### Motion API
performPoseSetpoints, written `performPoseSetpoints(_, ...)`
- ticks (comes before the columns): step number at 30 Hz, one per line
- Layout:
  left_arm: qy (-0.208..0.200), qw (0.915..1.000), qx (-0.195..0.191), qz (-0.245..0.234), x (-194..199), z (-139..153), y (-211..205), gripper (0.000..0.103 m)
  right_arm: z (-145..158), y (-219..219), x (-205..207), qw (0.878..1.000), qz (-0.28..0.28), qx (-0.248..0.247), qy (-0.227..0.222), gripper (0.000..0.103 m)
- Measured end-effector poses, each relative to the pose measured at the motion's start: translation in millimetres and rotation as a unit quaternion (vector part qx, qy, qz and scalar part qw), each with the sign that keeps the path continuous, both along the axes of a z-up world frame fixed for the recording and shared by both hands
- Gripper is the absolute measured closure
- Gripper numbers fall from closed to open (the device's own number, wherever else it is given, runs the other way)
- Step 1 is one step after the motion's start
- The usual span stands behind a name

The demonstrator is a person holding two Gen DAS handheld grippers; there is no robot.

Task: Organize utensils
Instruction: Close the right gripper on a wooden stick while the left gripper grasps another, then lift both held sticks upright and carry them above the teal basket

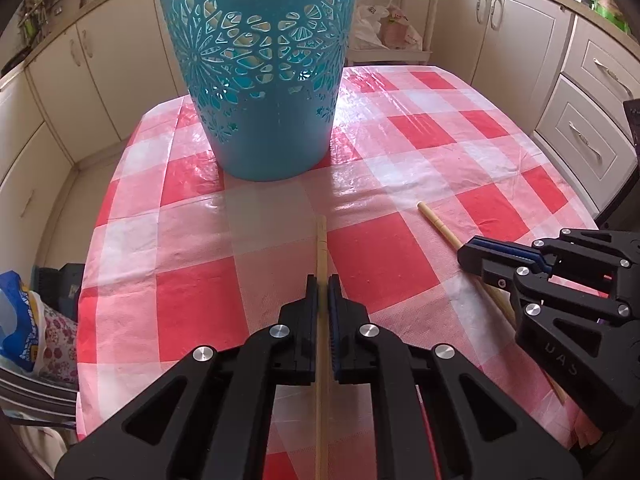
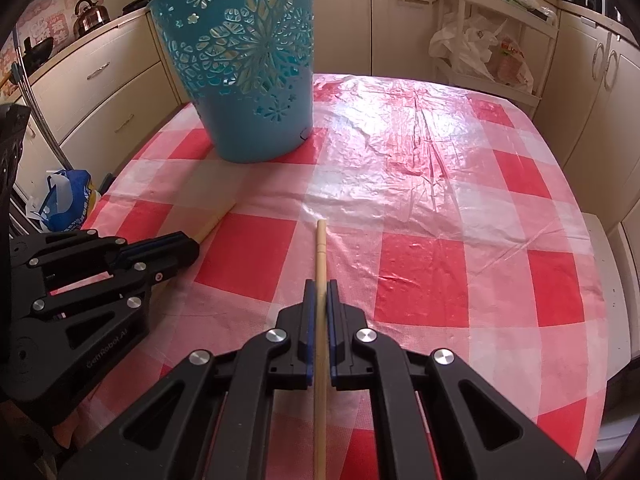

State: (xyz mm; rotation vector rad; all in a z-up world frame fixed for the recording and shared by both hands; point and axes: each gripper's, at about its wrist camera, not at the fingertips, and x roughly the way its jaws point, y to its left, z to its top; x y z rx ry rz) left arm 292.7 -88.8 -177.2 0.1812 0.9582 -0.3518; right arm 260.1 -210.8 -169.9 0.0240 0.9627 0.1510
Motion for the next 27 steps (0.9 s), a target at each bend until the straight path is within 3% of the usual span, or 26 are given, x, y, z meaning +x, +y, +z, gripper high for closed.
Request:
performPoseSetpoints(8, 0.003, 1.0, -0.001, 0.001, 2, -2, -2, 0.097, -2, 2, -1, 1.0, 0.009, -0.017, -0.008, 0.096)
performPoseSetpoints(17, 0.001, 0.9999, -0.013, 0.005, -3, 1, 7, 0.098, 0, -1, -4, 1.0, 0.01, 0.017, 0.007, 0.097)
performPoseSetpoints(27, -0.006, 1.0, -0.001, 0.002, 0, -3, 5, 0.098, -1, 8, -2, 0.999, 0.029, -0.032, -0.003, 0.096)
